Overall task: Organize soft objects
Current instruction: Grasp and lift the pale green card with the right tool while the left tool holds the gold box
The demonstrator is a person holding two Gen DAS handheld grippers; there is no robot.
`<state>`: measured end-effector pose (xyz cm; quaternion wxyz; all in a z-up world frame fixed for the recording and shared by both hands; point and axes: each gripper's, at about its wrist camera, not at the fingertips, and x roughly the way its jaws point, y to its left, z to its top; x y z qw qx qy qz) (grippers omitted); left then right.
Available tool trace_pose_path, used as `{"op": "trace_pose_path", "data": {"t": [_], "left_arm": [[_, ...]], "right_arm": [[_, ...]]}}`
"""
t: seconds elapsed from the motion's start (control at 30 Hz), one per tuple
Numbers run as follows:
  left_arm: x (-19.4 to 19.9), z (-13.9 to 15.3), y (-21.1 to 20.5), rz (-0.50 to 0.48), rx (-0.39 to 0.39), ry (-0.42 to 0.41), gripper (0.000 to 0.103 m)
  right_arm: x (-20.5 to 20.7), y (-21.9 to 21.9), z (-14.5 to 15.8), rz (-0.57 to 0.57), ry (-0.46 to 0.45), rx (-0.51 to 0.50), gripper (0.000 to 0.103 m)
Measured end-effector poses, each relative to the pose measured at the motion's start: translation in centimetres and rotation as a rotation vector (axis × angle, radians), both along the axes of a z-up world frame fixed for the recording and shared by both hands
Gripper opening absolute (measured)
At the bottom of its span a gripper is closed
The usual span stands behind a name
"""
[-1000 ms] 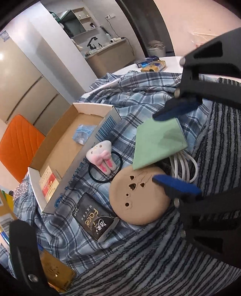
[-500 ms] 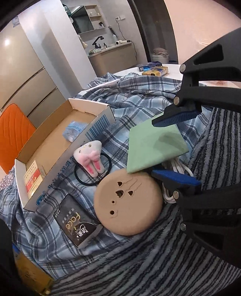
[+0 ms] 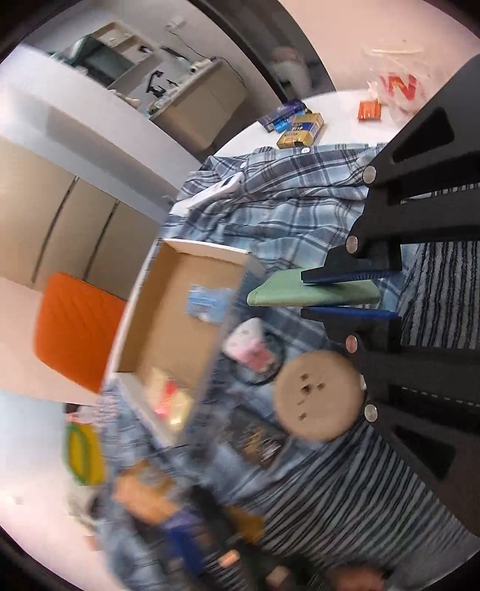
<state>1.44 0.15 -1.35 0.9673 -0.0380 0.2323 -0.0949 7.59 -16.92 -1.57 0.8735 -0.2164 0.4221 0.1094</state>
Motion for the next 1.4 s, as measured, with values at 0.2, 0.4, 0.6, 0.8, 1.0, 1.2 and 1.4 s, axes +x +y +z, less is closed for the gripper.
{"op": "trace_pose_path", "data": {"t": [0.2,0.4,0.6,0.8,1.0,1.2,1.4], "left_arm": [[-0.6,0.2,-0.1,0.002,0.002,-0.021,0.053],[-0.7,0.2,0.1,0.003,-0.001,-0.018,0.053],[-0.7,0.2,0.1,0.001,0.002,-0.016,0.053],[-0.4,0.2,0.2,0.000,0.002,-0.007,0.054],[-0.3,0.2,0.1,0.001,0.001,-0.002,0.054],[-0.9,0.6,-0.1,0.031,0.036,-0.030,0.054],[-1.9,2.4,0.0,0.050,0.051,-0.080,0.054]], "right_arm": [[-0.8,0.1,2.7,0.053,0.028,0.192,0.012],[-1.1,0.7,2.2,0.080,0.061,0.297,0.012],[-0.1,0.2,0.0,0.049,0.091,0.314,0.012],[0.5,0.2,-2.2,0.049,0.088,0.278,0.012],[0.4,0.7,-4.3,0.065,0.074,0.263,0.010],[-0.7,0.2,-3.2,0.054,-0.009,0.292,0.010],[-1.3,-0.7,-1.1,0.044,-0.084,0.338,0.009]]}}
